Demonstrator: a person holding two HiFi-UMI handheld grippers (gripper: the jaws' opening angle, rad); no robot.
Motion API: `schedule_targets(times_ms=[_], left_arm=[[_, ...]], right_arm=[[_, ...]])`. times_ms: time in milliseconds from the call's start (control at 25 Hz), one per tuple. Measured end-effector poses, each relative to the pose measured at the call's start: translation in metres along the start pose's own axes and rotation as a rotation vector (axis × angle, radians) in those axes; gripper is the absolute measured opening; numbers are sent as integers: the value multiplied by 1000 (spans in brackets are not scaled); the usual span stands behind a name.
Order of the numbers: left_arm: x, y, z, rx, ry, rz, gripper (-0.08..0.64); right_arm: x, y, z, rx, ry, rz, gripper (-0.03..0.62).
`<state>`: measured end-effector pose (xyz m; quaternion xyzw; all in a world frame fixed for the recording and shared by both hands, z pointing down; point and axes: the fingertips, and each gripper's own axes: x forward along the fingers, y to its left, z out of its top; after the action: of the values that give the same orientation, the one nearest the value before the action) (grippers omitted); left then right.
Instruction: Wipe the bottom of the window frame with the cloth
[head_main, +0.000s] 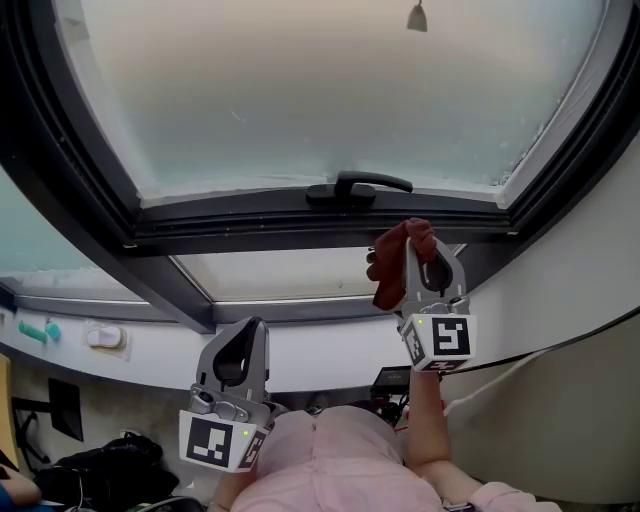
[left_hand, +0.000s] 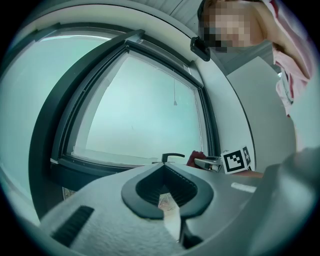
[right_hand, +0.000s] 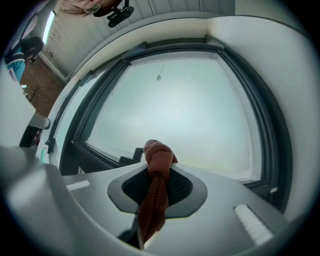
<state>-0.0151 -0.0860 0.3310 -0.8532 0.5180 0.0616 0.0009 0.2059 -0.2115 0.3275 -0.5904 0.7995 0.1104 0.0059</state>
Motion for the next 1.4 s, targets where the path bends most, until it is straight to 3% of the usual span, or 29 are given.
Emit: schedule_targets(times_ms=[200,480,880,1400], left_arm=[[-6,15,1,-3,1,13,-2],[-9,30,3,-6,3,6,-2],[-7,41,4,-14,-1,-17,-2],[-2,49,2,-20,1,-32,-2]], right_arm=[[18,65,-14,-26,46,121,66],[32,102,-42,-31,117,171,66],[50,120,-72,-42,187,191,66],[66,120,-79,-65,206,185,67]])
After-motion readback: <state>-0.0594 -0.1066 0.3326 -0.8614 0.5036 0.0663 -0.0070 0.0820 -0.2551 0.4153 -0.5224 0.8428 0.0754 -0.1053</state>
